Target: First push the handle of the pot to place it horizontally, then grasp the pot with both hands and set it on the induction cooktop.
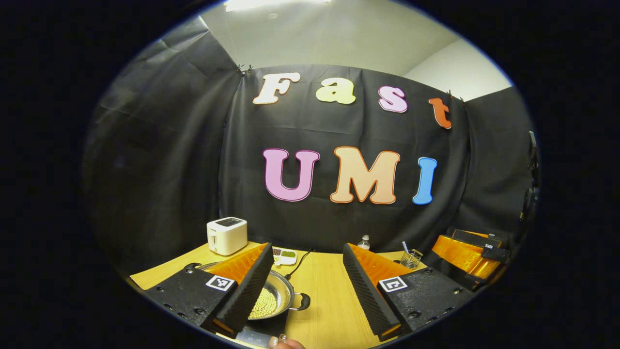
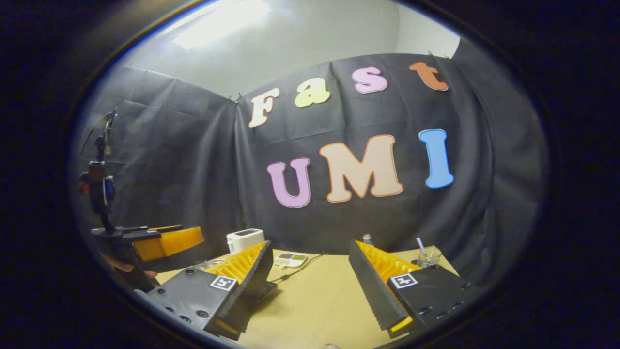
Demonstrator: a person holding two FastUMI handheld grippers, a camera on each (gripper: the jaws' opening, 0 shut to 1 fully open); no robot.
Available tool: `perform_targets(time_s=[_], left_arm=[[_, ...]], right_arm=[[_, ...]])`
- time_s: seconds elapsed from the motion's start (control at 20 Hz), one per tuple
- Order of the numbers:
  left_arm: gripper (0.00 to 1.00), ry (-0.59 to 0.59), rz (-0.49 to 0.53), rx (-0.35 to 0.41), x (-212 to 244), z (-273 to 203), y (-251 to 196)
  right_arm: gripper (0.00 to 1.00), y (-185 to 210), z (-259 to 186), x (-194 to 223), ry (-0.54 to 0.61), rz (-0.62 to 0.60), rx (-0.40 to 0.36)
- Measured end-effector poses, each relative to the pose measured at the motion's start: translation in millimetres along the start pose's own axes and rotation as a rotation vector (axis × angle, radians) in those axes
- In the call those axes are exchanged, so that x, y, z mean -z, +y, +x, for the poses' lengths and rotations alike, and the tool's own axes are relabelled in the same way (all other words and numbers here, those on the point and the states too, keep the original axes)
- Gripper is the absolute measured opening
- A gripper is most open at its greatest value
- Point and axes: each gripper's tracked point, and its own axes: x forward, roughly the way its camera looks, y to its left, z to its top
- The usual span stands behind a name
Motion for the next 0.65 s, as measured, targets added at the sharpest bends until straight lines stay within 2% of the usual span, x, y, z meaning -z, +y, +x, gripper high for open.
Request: perform_targets(time_s=[0.15, 0.2, 0.25, 0.3, 0.35, 0.45, 0.5, 0.55, 0.65], left_arm=[[0.93, 0.019, 0.008, 0.005, 5.7, -3.8, -9.9], [0.93, 0.013, 0.003, 0.006, 3.8, -2.7, -10.7], [0.88, 0.011, -0.002, 0.011, 1.7, -1.2, -11.6], [0.93, 0.015, -0.006, 0.016, 3.3, -0.5, -12.9], [0.93, 0.022, -0.005, 0.022, 4.7, 1.3, -13.2], [0.88, 0.03, 0.016, 0.023, 7.2, 3.5, -10.5], [0.93, 0.033, 0.025, 0.021, 7.3, 5.0, -9.5], [0.88, 0.037, 0.028, 0.024, 7.7, 4.5, -10.6], [0.88, 0.035, 0.023, 0.034, 6.5, 5.0, -14.5]], right_arm=[[0.93, -25.7, -9.2, -6.8, -0.003, 0.022, 0.08], [0.98, -28.1, -11.4, -10.9, -0.009, 0.034, 0.094], [0.98, -32.0, -12.5, -14.2, -0.015, 0.039, 0.108], [0.98, -37.2, -13.4, -14.3, -0.013, 0.037, 0.129], [0.98, -42.2, -13.8, -13.1, -0.012, 0.033, 0.147], [0.98, -42.8, -15.4, -11.4, -0.007, 0.034, 0.161], [0.98, -41.6, -17.2, -11.0, -0.004, 0.036, 0.161], [0.98, -42.1, -17.4, -9.8, -0.001, 0.033, 0.163], [0.98, -42.0, -16.0, -8.7, 0.002, 0.023, 0.163]])
